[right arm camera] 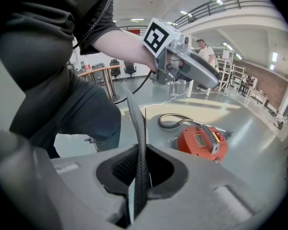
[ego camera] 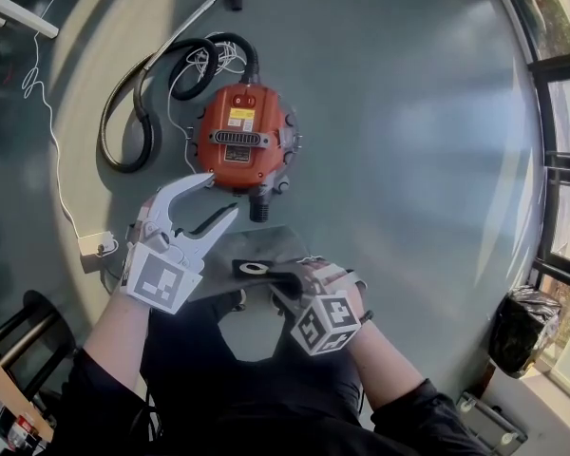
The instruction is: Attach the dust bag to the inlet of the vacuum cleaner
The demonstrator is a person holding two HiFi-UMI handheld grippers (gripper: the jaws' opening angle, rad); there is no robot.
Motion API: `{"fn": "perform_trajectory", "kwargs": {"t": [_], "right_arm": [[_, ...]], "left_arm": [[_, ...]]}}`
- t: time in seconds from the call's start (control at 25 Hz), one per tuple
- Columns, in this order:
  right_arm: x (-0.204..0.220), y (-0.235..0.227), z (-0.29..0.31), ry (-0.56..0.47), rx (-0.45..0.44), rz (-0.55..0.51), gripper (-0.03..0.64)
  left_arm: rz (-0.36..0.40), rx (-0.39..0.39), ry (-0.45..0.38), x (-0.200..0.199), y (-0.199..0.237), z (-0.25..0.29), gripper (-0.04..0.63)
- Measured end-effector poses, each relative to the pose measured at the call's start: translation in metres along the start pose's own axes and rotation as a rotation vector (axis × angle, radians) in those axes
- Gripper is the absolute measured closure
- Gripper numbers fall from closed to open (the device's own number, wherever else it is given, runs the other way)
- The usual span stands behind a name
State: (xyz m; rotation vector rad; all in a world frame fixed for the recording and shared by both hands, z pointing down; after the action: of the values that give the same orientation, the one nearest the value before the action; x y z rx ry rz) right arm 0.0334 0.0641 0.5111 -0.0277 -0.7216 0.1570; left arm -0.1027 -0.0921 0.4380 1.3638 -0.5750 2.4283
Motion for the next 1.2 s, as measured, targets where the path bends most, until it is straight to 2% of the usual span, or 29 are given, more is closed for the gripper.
{"fn": "perform_trajectory", "kwargs": {"t": [0.64, 1.2], "right_arm": [[0.042, -0.013, 0.052, 0.004, 0.004, -0.008, 0.600], [0.076, -0.027, 0.103, 0.018, -0.008, -0.034, 0.600]], "left_arm": [[0.024, -0.032, -0.038, 0.053, -0.001, 0.038, 0.364], [0.025, -0.106, -0.127, 0.100, -0.002, 0.060, 0.362]]}}
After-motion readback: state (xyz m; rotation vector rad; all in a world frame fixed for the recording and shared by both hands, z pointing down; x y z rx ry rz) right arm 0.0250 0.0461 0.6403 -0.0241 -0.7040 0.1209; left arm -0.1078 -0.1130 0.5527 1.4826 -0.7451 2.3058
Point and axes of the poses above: the fingertips, and each gripper's own axes: z forward along the fingers, y to its left, x out of its underside, the point moved 8 cm from there along -z, backward along the fingers, and after that the axes turned 4 degrees about -x, right-handed, at the moved point
